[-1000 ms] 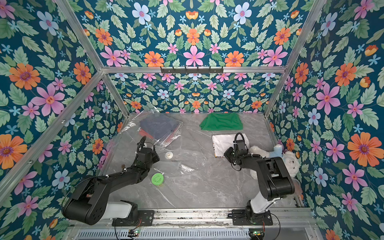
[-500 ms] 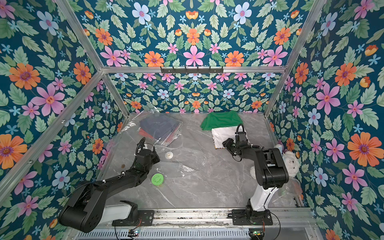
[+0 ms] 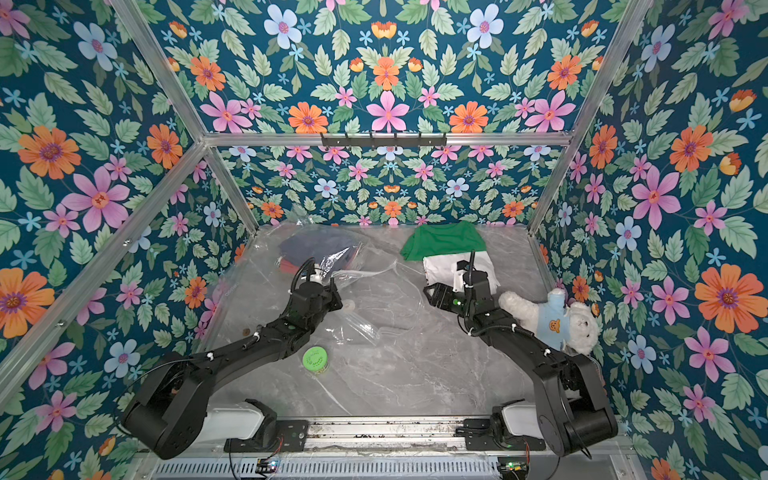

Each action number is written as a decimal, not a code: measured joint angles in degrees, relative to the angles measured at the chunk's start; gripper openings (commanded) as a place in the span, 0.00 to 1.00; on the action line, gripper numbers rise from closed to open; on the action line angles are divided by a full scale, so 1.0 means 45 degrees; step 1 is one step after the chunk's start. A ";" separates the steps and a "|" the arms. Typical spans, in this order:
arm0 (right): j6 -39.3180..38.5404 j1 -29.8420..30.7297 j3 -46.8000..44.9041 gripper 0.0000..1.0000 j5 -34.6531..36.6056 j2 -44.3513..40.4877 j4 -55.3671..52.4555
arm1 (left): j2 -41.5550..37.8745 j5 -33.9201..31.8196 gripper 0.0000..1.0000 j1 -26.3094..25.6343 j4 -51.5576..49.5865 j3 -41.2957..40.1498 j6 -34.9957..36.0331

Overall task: Take the tank top out of the vacuum bag
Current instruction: Take out the tank top from the vacuum bag.

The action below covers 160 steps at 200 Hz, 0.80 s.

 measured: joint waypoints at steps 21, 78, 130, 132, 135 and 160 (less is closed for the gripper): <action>-0.0495 0.0597 0.0044 0.76 -0.0005 0.0316 0.0792 | 0.0680 0.0238 0.00 -0.0597 -0.0117 0.1103 0.0243; 0.0855 0.2079 0.1681 0.71 -0.0359 0.4260 0.4595 | 0.1418 0.1035 0.00 -0.1292 -0.0753 0.2555 0.0539; 0.2963 0.3473 0.3978 0.70 0.0044 0.7985 0.6382 | 0.0301 0.0981 0.00 -0.1292 -0.1171 0.2249 0.0612; 0.3021 0.3517 0.4065 0.70 0.0049 0.8087 0.6416 | 0.0267 0.0976 0.00 -0.1292 -0.1171 0.2239 0.0622; 0.3157 0.3599 0.4260 0.70 0.0053 0.8296 0.6465 | 0.0199 0.0952 0.00 -0.1292 -0.1175 0.2215 0.0622; 0.4061 0.3929 0.5566 0.70 0.0121 0.9675 0.6883 | -0.0078 0.0933 0.00 -0.1302 -0.1180 0.2152 0.0636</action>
